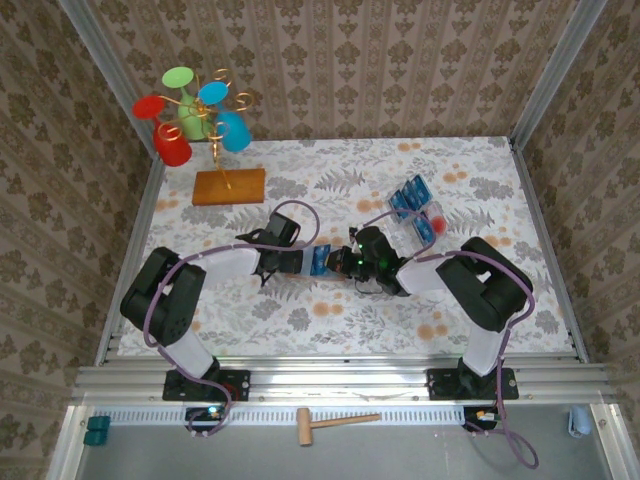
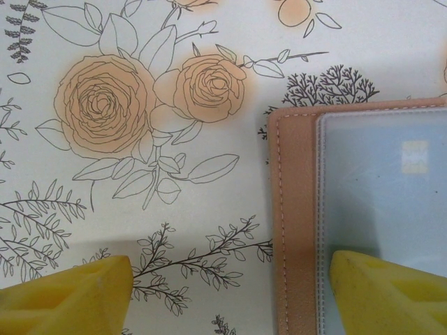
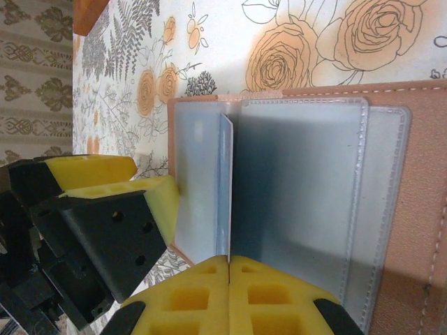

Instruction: Put the credit cards into the card holder

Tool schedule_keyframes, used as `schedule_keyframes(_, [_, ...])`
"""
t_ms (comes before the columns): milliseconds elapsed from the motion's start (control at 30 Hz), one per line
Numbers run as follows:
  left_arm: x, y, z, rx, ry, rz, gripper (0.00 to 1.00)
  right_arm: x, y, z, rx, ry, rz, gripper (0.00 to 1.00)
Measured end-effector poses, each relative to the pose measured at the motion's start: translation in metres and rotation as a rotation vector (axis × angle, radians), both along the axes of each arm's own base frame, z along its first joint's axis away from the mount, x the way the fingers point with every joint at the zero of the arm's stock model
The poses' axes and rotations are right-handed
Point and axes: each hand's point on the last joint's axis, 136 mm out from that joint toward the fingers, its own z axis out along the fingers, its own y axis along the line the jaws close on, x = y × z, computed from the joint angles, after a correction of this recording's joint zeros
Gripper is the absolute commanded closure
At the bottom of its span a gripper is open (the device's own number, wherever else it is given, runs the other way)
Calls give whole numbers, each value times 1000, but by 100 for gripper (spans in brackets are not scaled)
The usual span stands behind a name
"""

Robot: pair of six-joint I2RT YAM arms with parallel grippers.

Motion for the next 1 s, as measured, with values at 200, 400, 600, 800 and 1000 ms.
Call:
schedule_keyframes(200, [0,0,0,1,-1,1,24,-1,-1,-2,2,-1,-1,100])
schedule_keyframes(400, [0,0,0,1,-1,1,24,-1,0,-7,3,2,3,100])
schedule_keyframes(600, [0,0,0,1,-1,1,24,1,-1,-8,9,-2,1,100])
schedule_keyframes(800, [0,0,0,0,-2,0,24,1,-4,-10,9,-2,-4,100])
schedule_keyframes(1000, [0,0,0,0,-1,0,24,2,-9,-13,8,1,-14,100])
